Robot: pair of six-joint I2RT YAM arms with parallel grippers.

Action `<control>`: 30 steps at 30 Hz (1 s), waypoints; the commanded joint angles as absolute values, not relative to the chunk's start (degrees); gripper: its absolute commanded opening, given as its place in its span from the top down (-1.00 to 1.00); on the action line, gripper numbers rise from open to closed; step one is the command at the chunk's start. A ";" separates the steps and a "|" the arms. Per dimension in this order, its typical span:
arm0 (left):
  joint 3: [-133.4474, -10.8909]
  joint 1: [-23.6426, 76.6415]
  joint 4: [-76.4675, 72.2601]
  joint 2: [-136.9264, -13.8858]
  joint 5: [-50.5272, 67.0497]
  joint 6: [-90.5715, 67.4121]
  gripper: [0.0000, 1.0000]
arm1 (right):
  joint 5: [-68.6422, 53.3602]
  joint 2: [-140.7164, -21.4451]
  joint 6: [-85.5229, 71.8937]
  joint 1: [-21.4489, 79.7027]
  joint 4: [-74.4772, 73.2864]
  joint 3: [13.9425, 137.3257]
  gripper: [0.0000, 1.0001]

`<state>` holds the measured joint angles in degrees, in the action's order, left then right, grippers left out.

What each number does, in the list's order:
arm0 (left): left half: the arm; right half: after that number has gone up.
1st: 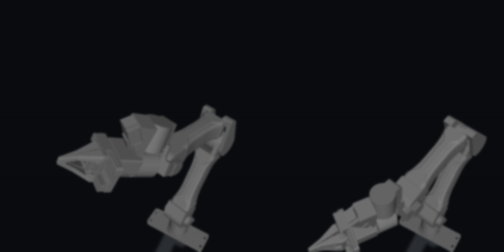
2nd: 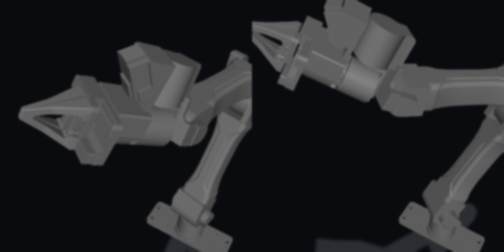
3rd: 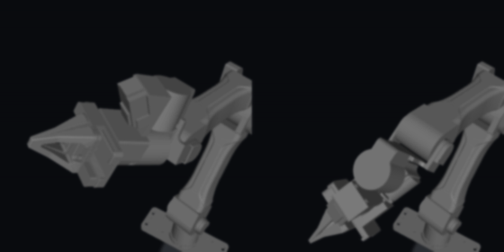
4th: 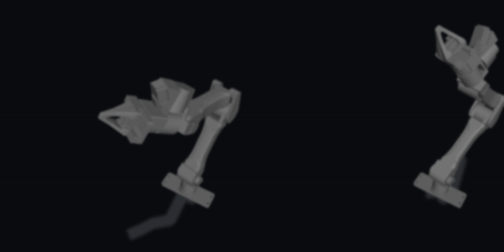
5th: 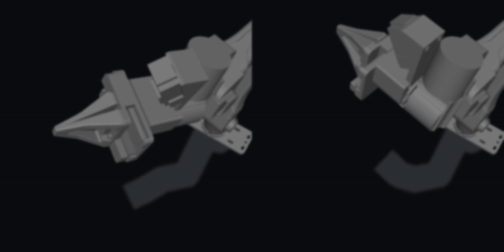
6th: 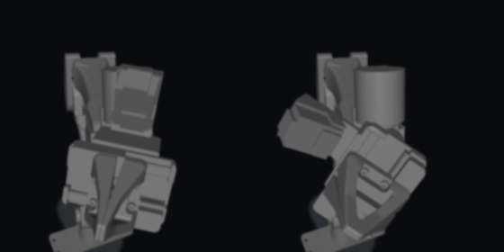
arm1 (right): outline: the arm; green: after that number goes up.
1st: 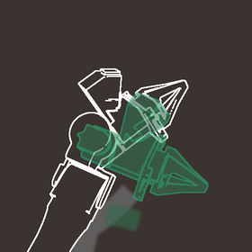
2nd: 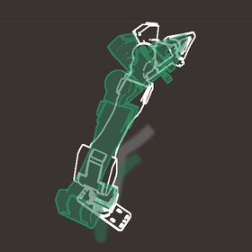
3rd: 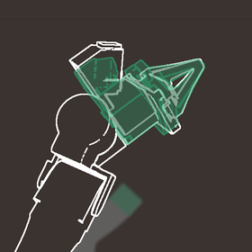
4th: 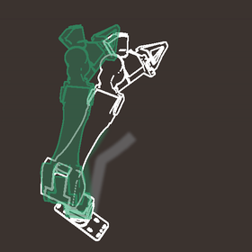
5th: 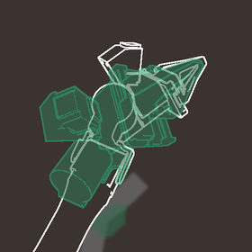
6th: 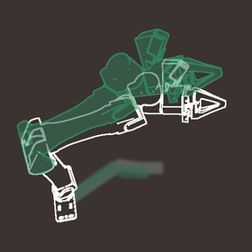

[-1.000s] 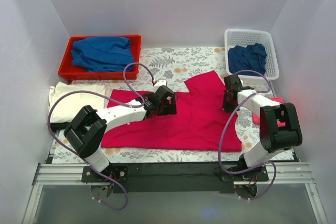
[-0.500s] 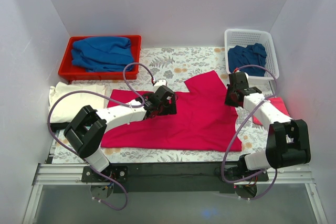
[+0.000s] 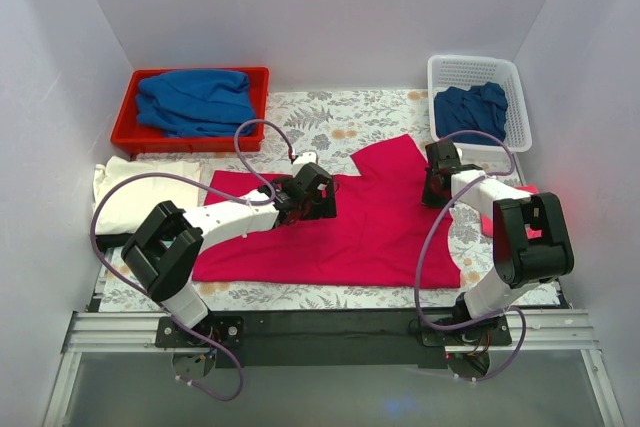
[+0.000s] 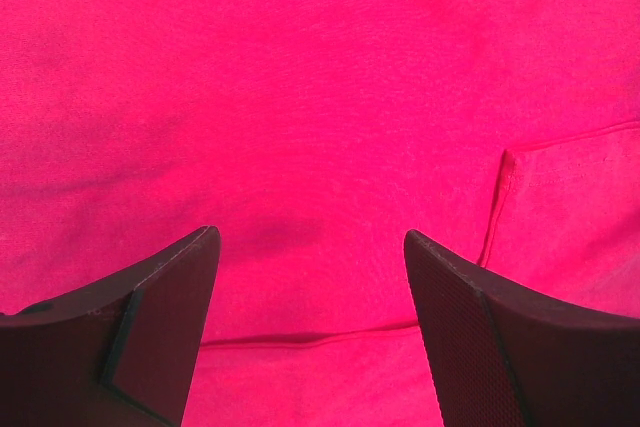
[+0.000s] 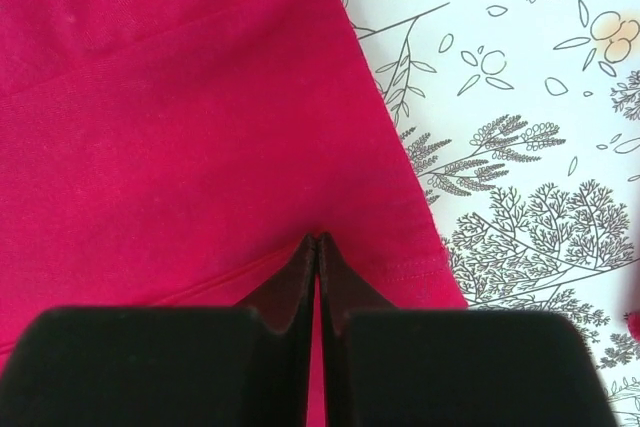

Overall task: Fold and stack the t-shirts
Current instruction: Fold the flattened tshirt in 1/3 of the way

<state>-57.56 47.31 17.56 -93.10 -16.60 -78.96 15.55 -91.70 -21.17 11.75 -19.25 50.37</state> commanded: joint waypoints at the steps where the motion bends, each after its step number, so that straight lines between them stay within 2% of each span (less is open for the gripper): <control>1: -57.66 46.93 17.49 -89.12 -16.79 -79.01 -0.47 | 16.35 -93.34 -22.41 11.69 -17.32 49.66 0.87; 5: -58.00 46.93 17.23 -88.86 -16.35 -78.84 -0.46 | 16.88 -91.68 -21.98 11.69 -15.82 49.31 0.65; 9: -59.24 47.02 15.12 -89.03 -12.32 -77.17 -0.43 | 16.09 -90.00 -21.45 11.69 -15.03 49.75 0.61; 14: -59.33 47.20 8.55 -90.78 -4.41 -74.89 -0.23 | 16.34 -86.75 -21.53 11.69 -14.85 48.78 0.56; 21: -65.91 49.74 4.48 -100.25 -3.08 -74.09 0.05 | 17.84 -80.25 -21.71 11.78 -14.50 47.03 0.49; 30: -74.35 51.85 4.31 -111.97 -1.93 -75.76 0.23 | 14.06 -72.69 -21.80 11.78 -15.56 43.95 0.50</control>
